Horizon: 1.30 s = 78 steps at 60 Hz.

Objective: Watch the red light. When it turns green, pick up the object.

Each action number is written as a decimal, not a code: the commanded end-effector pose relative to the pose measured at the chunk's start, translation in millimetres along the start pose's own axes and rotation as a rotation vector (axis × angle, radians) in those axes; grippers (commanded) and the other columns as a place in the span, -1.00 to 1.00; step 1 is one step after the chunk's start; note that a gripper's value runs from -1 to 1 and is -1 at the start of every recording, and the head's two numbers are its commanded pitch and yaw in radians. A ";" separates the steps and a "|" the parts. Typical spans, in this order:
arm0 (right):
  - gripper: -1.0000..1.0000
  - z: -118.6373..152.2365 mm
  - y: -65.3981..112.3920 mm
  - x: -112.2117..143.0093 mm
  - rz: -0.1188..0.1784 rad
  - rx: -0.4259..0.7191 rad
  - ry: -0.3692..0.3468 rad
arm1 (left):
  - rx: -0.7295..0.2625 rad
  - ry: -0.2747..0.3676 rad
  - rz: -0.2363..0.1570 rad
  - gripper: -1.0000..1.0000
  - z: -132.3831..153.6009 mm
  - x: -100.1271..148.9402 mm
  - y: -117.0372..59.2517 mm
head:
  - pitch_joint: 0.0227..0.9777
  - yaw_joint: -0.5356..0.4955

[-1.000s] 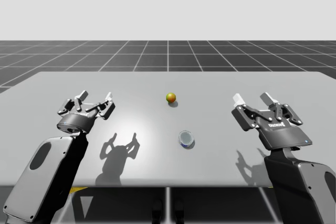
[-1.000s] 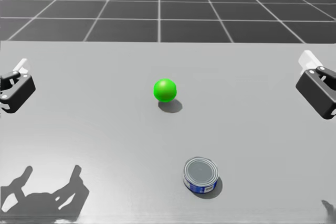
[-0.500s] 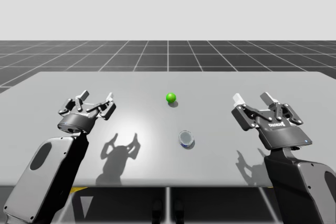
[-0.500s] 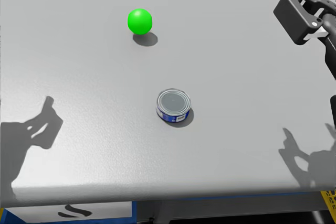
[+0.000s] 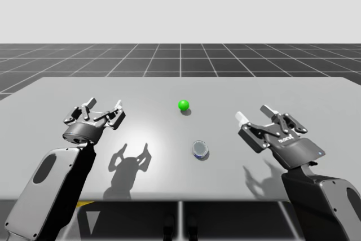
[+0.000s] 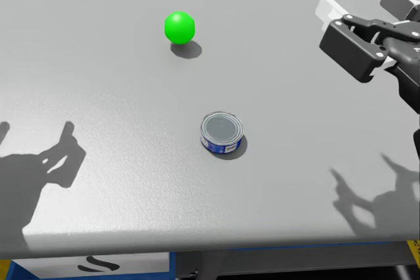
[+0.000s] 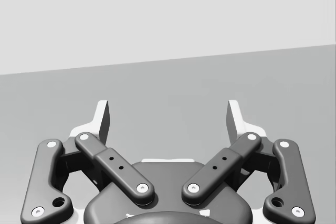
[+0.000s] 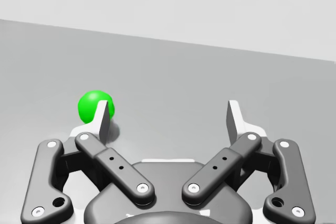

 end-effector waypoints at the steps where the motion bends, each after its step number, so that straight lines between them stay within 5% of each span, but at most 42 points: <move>1: -1.00 7.1 12.7 -9.0 -0.008 0.142 0.102 | -0.003 0.002 -0.003 -1.00 -0.4 -0.9 -0.2 | 0.81 -0.19; 8: -1.00 13.3 17.8 -19.9 -0.009 0.230 0.160 | -0.003 0.002 -0.005 -1.00 0.1 -1.1 -0.9 | 0.81 -0.19; 22: -1.00 28.5 33.0 -48.4 0.086 0.397 0.240 | -0.006 0.003 -0.008 -1.00 -0.2 -1.6 -2.3 | 0.81 -0.19; 28: -1.00 28.2 42.3 -62.7 0.080 0.448 0.273 | -0.006 0.003 -0.008 -1.00 -0.2 -1.6 -2.3 | 0.81 -0.19; 32: -1.00 25.3 47.3 -71.5 0.059 0.459 0.301 | -0.006 0.003 -0.008 -1.00 -0.2 -1.6 -2.3 | 0.81 -0.19; 50: -1.00 6.5 62.3 -98.2 0.059 0.469 0.389 | -0.006 0.003 -0.008 -1.00 -0.2 -1.6 -2.3 | 0.81 -0.19; 60: -1.00 -7.8 68.9 -111.5 0.110 0.426 0.414 | -0.006 0.003 -0.008 -1.00 -0.2 -1.6 -2.3 | 0.81 -0.19; 78: -1.00 -30.2 76.1 -128.2 0.150 0.388 0.453 | -0.006 0.003 -0.008 -1.00 -0.2 -1.6 -2.3 | 0.81 -0.18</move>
